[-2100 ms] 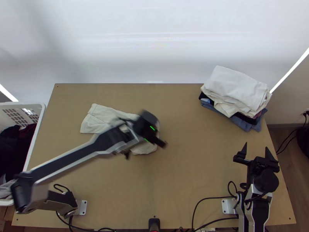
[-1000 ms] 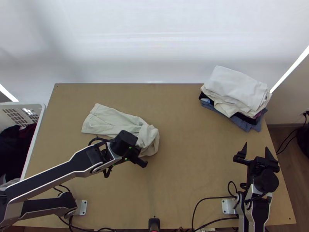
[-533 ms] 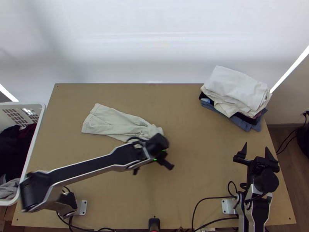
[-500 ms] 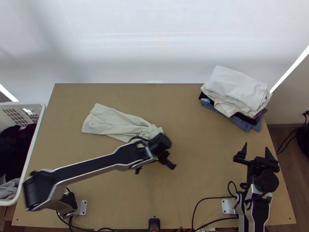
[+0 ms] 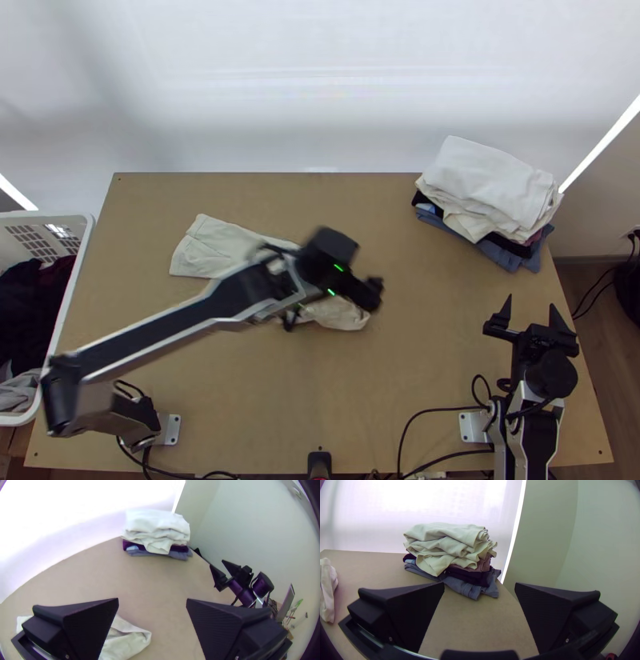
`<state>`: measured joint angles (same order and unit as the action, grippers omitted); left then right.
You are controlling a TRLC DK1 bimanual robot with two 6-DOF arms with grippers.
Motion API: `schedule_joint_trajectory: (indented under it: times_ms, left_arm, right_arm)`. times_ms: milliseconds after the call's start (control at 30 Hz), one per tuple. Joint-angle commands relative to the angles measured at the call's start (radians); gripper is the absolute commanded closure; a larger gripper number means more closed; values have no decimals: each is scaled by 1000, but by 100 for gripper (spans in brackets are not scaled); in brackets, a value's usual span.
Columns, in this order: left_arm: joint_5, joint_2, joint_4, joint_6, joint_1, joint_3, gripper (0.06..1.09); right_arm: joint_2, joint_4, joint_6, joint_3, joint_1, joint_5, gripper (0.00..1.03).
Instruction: Fold the t-shirt
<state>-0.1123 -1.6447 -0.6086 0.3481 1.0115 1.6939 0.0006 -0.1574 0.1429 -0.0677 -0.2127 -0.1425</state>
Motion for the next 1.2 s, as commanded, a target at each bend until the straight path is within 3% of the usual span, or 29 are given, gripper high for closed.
schedule_joint_trajectory:
  times_ms: [0,233,600,733,1167]
  left_arm:
    - [8,68,-59,-31,-86,23,9]
    - [10,149,-135,-84,-312,-37,9]
    - [40,215,-402,-159,-554,-11,10]
    - [74,246,-511,-158,-603,-11,10]
    - [88,304,-554,-164,-864,-181,9]
  right_arm:
    - [-4,5,11,9,-8,-2,4]
    - [-4,5,11,9,-8,-2,4]
    - [-4,5,11,9,-8,-2,4]
    - [-4,5,-210,9,-7,-2,4]
    - [-7,1,-216,9,110,1,4]
